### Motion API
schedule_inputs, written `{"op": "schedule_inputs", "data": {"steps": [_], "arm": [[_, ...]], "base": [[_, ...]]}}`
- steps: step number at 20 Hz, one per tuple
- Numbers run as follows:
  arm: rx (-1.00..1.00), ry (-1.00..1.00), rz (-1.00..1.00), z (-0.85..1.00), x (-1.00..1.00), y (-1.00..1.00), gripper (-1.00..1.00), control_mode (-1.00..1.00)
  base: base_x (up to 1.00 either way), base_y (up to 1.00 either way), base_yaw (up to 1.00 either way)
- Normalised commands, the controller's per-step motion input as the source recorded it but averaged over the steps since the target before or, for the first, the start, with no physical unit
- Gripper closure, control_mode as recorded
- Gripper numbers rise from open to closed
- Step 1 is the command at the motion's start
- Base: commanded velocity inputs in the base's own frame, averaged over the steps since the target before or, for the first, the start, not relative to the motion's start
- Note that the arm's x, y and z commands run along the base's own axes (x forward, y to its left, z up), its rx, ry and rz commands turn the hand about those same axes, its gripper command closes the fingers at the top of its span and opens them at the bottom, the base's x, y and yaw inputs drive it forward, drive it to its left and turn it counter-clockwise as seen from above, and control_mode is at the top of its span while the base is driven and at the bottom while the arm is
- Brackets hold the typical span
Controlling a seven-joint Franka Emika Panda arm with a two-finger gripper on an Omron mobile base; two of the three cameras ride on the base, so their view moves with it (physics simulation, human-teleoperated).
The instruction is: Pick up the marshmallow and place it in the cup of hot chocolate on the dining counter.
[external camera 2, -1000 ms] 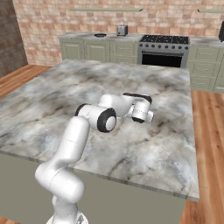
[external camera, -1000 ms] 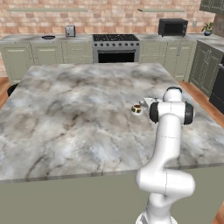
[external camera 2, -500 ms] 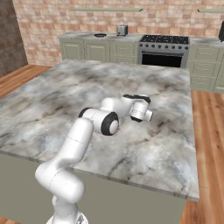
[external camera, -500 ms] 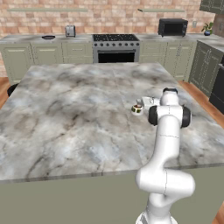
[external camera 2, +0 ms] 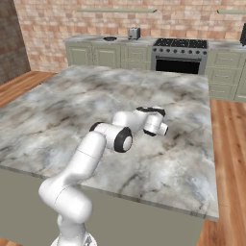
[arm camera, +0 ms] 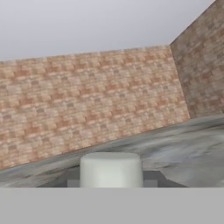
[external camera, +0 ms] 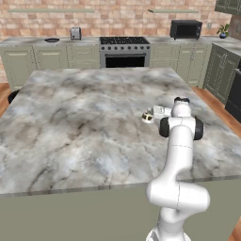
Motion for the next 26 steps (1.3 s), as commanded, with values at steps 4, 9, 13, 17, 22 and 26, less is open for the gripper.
{"op": "schedule_inputs", "data": {"steps": [4, 9, 13, 17, 22, 26], "arm": [[0.00, 0.04, -0.08, -0.44, 0.23, -0.03, 1.00, -1.00], [-0.04, 0.01, -0.07, -0.43, 0.07, 0.07, -1.00, -1.00], [-0.08, -0.05, -0.07, -0.07, -0.31, 0.25, -1.00, -1.00], [-0.03, -0.08, -0.05, 0.00, -0.53, 0.17, -1.00, -1.00], [0.00, -0.09, -0.01, 0.12, -0.54, 0.02, -1.00, -1.00], [0.00, -0.13, 0.00, 0.40, -0.41, 0.00, -1.00, -1.00]], "base": [[0.00, 0.00, 0.00], [0.00, 0.00, 0.00], [0.00, 0.00, 0.00], [0.00, 0.00, 0.00], [0.00, 0.00, 0.00], [0.00, 0.00, 0.00]]}}
